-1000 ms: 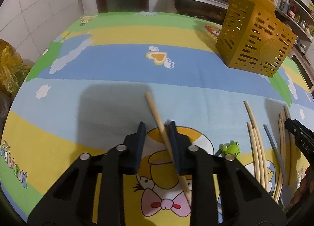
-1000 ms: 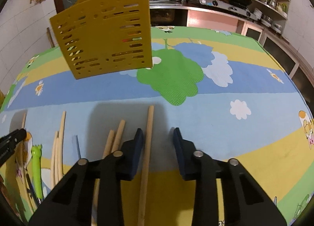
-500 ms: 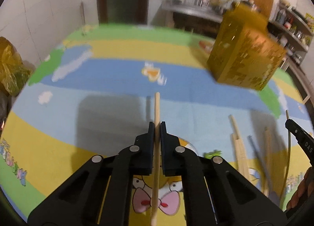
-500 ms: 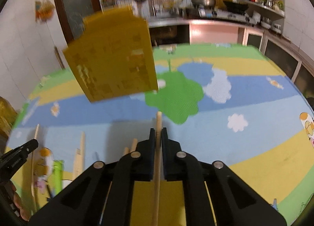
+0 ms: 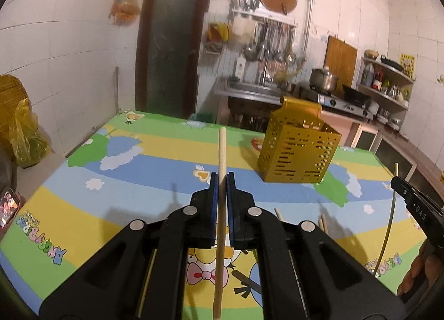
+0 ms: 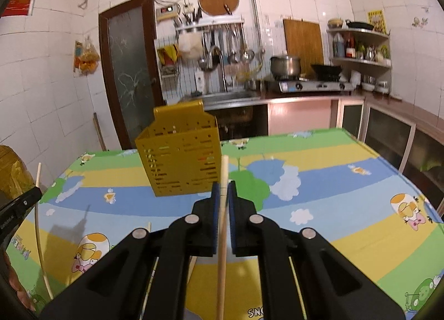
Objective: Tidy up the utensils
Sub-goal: 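Lift both held chopsticks and carry them over the yellow utensil holder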
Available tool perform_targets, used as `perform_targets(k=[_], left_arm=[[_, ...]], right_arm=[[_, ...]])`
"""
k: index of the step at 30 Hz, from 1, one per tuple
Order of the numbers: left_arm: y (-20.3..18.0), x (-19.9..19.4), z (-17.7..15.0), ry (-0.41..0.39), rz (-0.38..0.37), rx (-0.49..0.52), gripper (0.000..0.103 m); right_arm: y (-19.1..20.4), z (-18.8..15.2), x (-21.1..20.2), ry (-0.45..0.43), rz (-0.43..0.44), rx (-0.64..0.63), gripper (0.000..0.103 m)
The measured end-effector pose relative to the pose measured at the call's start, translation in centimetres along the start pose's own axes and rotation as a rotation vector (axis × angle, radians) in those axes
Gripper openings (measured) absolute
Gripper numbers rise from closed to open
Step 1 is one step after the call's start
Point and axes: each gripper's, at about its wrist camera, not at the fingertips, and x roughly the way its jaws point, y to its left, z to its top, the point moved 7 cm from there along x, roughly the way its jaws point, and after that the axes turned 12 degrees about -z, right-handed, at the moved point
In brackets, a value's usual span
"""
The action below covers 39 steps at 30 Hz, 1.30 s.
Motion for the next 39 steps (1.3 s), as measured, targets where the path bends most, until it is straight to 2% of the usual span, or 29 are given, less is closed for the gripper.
perform_targets(k=[9, 21, 26, 32, 39], left_arm=[[-0.1, -2.7, -0.5, -0.054, 0.019, 0.014, 0.005], [0.5, -4.0, -0.9, -0.046, 0.003, 0.009, 0.005], [0.0, -4.8, 0.4, -0.083, -0.020, 0.013, 0.005], [-1.2, -5.7, 3.1, -0.145, -0.065, 0.027, 0.005], [-2.8, -3.5, 6.8, -0.177, -0.112, 0.036, 0.005]], right_arm=[[-0.2, 0.2, -3.4, -0.092, 0.016, -0.018, 0.007], [-0.4, 0.1, -4.0, -0.092, 0.036, -0.030, 0.007], [-0.4, 0.3, -4.1, -0.096, 0.045, -0.027, 0.007], [-0.7, 2.6, -4.4, -0.137, 0.048, -0.006, 0.007], [-0.7, 6.2, -2.8, -0.159, 0.070, 0.021, 0.007]])
